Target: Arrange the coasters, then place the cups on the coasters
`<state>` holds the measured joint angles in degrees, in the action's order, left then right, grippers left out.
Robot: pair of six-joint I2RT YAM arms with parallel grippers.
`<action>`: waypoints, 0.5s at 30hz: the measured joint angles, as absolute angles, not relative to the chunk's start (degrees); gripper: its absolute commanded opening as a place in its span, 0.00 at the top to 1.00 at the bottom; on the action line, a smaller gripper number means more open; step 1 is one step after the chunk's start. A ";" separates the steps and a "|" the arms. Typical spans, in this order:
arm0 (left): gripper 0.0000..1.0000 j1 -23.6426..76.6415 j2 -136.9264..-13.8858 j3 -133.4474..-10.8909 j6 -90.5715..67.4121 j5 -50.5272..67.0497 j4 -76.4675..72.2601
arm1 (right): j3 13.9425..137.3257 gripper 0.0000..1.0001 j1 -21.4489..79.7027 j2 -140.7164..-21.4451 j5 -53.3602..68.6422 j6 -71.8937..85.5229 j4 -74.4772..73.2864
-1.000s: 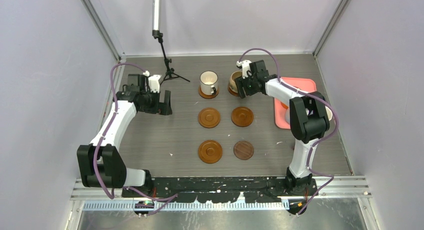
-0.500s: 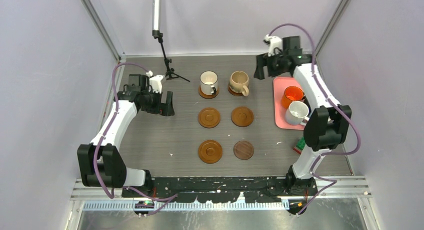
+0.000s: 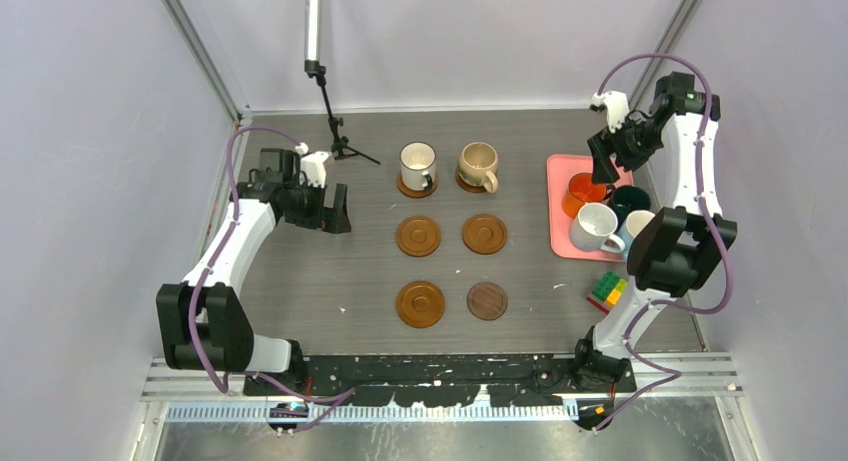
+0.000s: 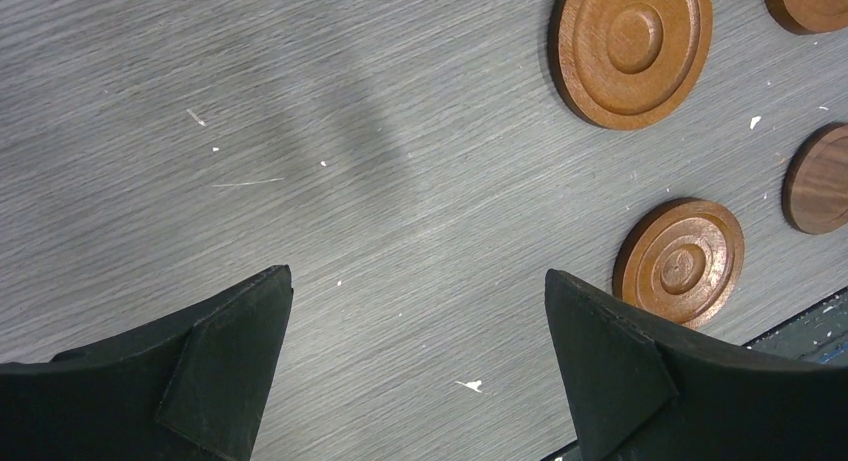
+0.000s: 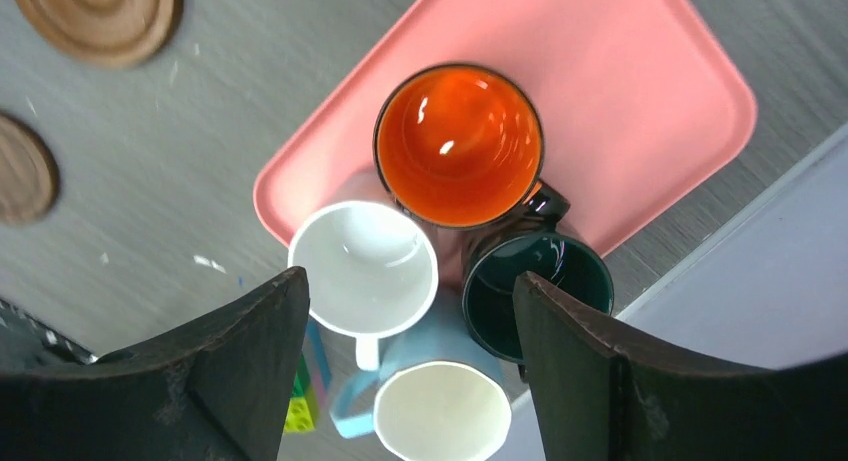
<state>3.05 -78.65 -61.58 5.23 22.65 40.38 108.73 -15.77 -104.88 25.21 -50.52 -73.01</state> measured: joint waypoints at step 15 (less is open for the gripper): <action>0.00 3.05 -78.89 -61.58 5.02 21.26 40.36 | 109.38 0.29 -16.14 -111.09 17.12 -66.39 -76.55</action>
<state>3.05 -78.89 -61.58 5.02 21.26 40.36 109.38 -16.14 -111.09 17.12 -66.39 -76.55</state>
